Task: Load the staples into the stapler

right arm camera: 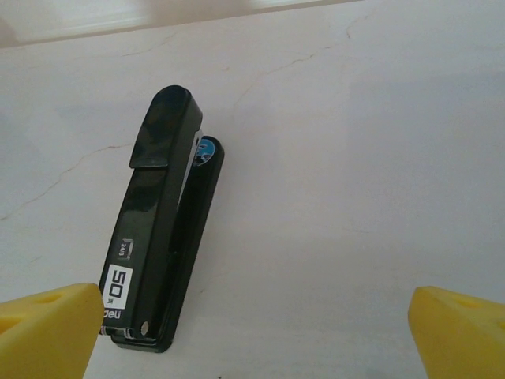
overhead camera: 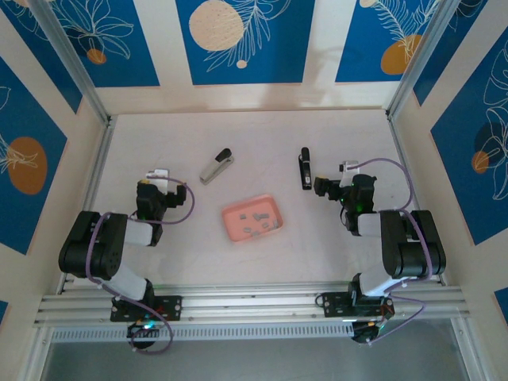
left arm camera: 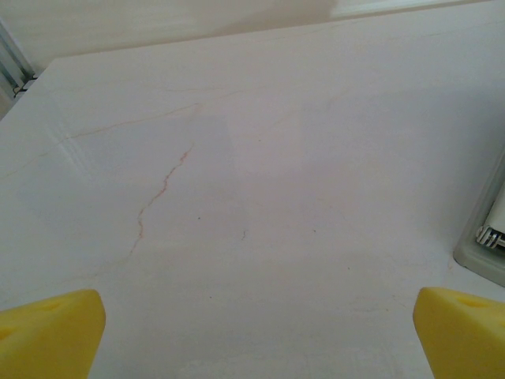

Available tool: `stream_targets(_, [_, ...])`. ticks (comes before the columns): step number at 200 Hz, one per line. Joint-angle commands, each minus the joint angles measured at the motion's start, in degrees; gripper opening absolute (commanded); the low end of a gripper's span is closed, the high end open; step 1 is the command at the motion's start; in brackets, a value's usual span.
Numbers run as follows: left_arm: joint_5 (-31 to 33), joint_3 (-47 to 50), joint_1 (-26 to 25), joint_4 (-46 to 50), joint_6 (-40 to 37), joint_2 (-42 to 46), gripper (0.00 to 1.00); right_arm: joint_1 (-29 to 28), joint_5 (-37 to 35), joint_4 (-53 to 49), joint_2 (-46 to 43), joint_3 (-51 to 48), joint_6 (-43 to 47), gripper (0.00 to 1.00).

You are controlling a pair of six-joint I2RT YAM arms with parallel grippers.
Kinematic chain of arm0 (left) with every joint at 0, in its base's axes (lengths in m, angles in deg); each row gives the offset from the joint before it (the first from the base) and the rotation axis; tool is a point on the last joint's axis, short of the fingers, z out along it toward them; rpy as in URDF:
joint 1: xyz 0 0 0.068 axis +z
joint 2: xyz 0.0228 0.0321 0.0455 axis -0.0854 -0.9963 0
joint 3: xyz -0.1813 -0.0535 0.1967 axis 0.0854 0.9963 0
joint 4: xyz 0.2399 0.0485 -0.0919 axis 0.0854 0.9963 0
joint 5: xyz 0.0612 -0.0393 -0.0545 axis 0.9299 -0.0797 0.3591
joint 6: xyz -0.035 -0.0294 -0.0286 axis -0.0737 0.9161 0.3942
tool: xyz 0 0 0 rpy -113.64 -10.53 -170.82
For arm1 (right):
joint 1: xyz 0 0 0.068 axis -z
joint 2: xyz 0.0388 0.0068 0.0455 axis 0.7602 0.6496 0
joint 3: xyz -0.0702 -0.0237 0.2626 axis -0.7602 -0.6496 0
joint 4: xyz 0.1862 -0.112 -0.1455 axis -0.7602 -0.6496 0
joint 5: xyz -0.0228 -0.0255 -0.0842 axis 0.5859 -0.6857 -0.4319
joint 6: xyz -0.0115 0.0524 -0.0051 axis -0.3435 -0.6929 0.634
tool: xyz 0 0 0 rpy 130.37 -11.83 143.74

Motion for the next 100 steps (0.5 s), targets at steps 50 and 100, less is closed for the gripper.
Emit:
stream_targets(50, [-2.6,-1.7,1.4,1.4,0.2,0.0,1.0,-0.1,0.1,0.5,0.0,0.8,1.1,0.99])
stream_targets(100, [-3.3,-1.0,1.5,0.4,0.1,0.5,1.0,0.0,0.2,0.7,-0.1,0.7,1.0,0.99])
